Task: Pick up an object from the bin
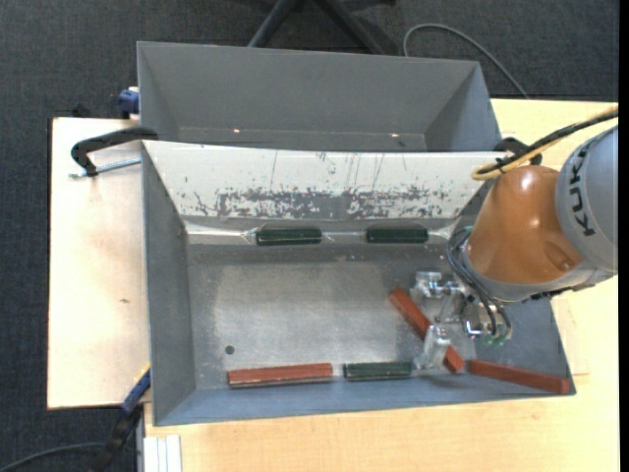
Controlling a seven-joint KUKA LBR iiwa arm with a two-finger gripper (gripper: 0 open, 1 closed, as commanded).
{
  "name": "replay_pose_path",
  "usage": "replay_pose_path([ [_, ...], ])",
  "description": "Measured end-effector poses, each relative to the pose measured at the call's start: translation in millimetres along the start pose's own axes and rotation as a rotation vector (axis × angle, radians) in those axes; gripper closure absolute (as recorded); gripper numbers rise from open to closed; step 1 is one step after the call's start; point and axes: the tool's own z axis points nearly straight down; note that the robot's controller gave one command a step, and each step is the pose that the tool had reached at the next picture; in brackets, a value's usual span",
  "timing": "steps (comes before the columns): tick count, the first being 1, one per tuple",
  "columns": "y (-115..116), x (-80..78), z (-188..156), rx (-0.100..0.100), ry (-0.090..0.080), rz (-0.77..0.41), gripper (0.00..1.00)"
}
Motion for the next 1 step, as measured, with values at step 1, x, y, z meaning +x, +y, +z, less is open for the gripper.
replay_pose_path([
  [1, 0.5, -2.4, -2.5, 0.001, -0.007, -0.002, 1.00],
])
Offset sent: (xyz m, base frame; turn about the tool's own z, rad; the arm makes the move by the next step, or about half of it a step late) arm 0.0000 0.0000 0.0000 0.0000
